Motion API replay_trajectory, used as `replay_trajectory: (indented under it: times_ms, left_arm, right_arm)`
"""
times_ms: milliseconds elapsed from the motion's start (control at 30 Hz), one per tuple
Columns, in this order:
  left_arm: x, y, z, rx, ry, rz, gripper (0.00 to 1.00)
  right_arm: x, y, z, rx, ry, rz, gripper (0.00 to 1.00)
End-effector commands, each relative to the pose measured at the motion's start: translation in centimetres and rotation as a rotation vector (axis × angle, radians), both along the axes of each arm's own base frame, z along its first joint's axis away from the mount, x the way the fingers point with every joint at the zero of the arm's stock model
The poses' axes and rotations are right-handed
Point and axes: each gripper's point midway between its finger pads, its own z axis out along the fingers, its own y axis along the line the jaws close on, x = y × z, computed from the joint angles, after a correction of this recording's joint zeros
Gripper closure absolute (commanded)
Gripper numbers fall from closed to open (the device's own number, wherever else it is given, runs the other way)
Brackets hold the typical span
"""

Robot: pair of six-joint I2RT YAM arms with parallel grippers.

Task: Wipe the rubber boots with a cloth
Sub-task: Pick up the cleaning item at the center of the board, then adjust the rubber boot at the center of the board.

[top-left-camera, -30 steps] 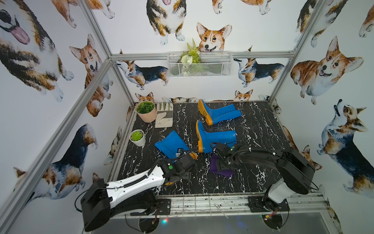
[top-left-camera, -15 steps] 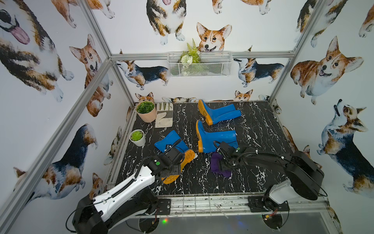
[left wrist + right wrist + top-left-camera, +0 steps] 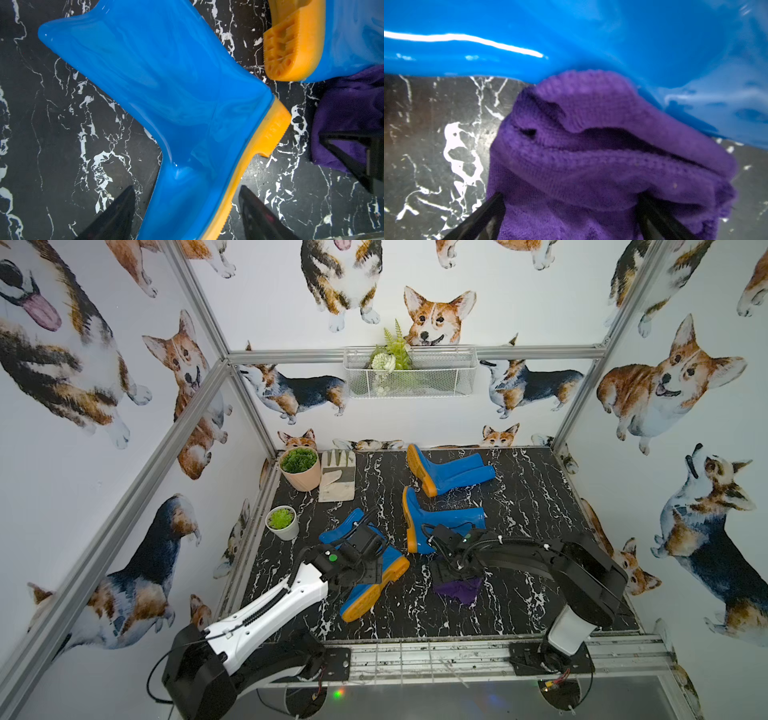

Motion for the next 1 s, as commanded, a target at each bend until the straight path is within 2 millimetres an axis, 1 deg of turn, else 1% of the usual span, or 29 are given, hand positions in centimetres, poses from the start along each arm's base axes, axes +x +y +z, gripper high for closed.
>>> replay_trajectory:
  times_ms: [0,33,100,133,167,200,267,300,400,433,467,567,600,633,700,733,800,900,967]
  left_arm:
    - [1.7,-1.8,1.6,-0.056,-0.034,-0.040,0.01]
    - [2.0,-2.1,1.8,-0.059,-0.037,-0.053,0.00]
    - [3.0,-3.1,2.5,-0.061,-0.041,-0.086,0.00]
    - [3.5,-3.7,2.6,-0.067,-0.032,-0.103,0.00]
    - [3.9,-4.2,2.7,-0.075,-0.019,-0.113,0.00]
    - [4.5,-4.8,2.8,-0.087,-0.007,-0.124,0.00]
    - [5.8,-5.6,2.9,-0.102,0.001,-0.125,0.00]
    - [6.7,-6.1,2.8,-0.125,0.004,-0.120,0.00]
    - [9.2,-7.7,2.7,-0.223,0.015,-0.102,0.13]
    - [9.9,-8.2,2.7,-0.247,0.013,-0.098,0.15]
    - [10.9,-8.9,2.7,-0.281,0.007,-0.093,0.19]
    - [13.1,-10.6,2.8,-0.317,-0.012,-0.094,0.24]
    - [13.8,-11.2,2.7,-0.329,-0.012,-0.096,0.24]
    - [14.2,-11.7,2.7,-0.341,-0.014,-0.098,0.24]
    - [15.3,-12.5,1.6,-0.348,0.002,-0.086,0.26]
    - [15.7,-12.9,1.2,-0.349,0.003,-0.086,0.28]
    - [16.4,-13.1,0.1,-0.326,0.018,-0.074,0.30]
    - [16.7,-13.6,-2.0,-0.290,0.053,-0.069,0.33]
    - [16.5,-14.3,-3.2,-0.281,0.070,-0.071,0.35]
  right_arm:
    - [-1.8,-2.1,-2.1,-0.075,0.074,-0.035,0.34]
    - [-1.9,-2.5,-1.9,-0.072,0.064,-0.034,0.54]
    - [-1.8,-3.3,-0.9,-0.028,0.034,-0.050,0.85]
    - [-1.6,-3.8,-0.4,-0.002,0.025,-0.067,0.98]
    - [-1.4,-4.4,0.1,0.026,0.018,-0.088,1.00]
    - [-0.9,-5.4,1.1,0.065,0.005,-0.129,1.00]
    - [-0.1,-6.8,2.9,0.122,-0.022,-0.173,1.00]
    - [0.6,-7.8,4.3,0.148,-0.053,-0.203,1.00]
    - [2.1,-10.5,8.1,0.184,-0.125,-0.258,1.00]
    - [2.5,-11.2,9.1,0.191,-0.142,-0.271,1.00]
    - [2.9,-12.1,10.5,0.200,-0.168,-0.291,1.00]
    - [3.7,-14.1,12.9,0.221,-0.210,-0.335,1.00]
    - [3.8,-14.6,14.2,0.245,-0.248,-0.348,1.00]
    - [4.0,-14.8,14.7,0.257,-0.259,-0.354,1.00]
    - [4.2,-14.9,15.3,0.279,-0.265,-0.358,1.00]
    - [4.2,-14.6,15.4,0.291,-0.262,-0.354,1.00]
    - [4.3,-13.8,15.5,0.334,-0.245,-0.339,1.00]
    - [4.2,-12.7,15.7,0.395,-0.226,-0.326,1.00]
    - [4.2,-12.4,16.1,0.413,-0.230,-0.323,1.00]
